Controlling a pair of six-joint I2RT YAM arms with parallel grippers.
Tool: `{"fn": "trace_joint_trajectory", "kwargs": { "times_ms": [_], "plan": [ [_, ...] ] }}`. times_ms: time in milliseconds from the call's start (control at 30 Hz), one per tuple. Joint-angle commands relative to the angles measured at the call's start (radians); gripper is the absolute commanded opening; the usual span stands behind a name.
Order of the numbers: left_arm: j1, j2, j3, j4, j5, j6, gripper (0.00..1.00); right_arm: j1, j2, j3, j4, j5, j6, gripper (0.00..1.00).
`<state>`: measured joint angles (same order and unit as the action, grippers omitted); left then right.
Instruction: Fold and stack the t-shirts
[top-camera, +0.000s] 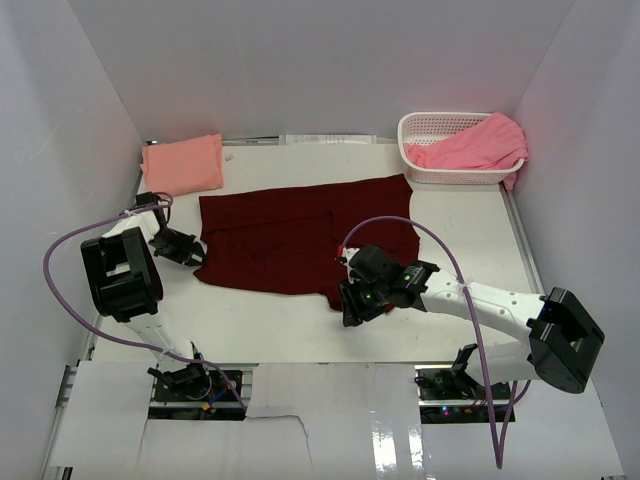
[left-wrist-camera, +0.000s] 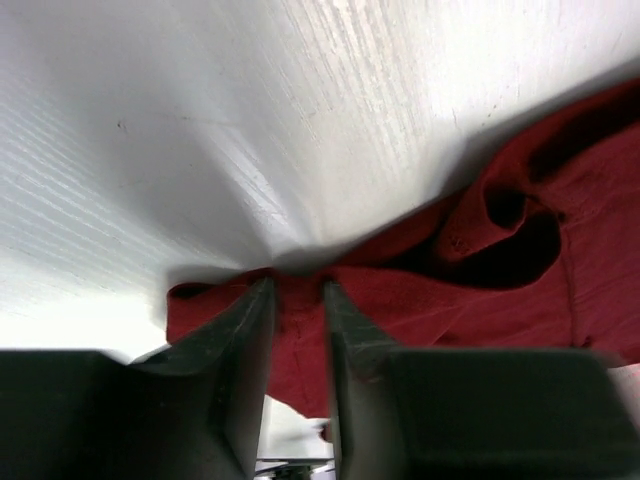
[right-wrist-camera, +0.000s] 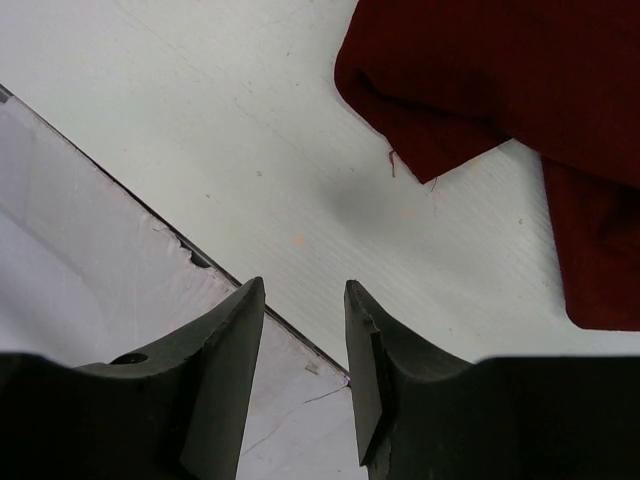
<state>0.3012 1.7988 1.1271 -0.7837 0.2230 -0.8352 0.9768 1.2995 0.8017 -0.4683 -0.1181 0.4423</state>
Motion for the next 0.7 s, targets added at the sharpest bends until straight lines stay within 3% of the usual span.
{"fn": "trace_joint_trajectory", "kwargs": {
  "times_ms": [0, 100, 200, 667],
  "plan": [
    [-0.002, -0.024, 0.002, 0.020, -0.014, -0.008, 0.28, 0.005, -0.029, -0.012, 0.014, 0.009, 0.010, 0.44],
    [-0.001, -0.026, 0.000, 0.020, -0.005, -0.007, 0.14, 0.005, -0.032, -0.015, 0.014, 0.011, 0.010, 0.44],
    [-0.002, -0.042, -0.001, 0.018, 0.009, -0.005, 0.10, 0.005, -0.032, -0.015, 0.017, 0.008, 0.015, 0.44],
    [-0.002, -0.268, -0.081, -0.092, 0.044, 0.021, 0.10, 0.005, -0.006, 0.002, 0.019, 0.014, 0.010, 0.44]
  ]
}}
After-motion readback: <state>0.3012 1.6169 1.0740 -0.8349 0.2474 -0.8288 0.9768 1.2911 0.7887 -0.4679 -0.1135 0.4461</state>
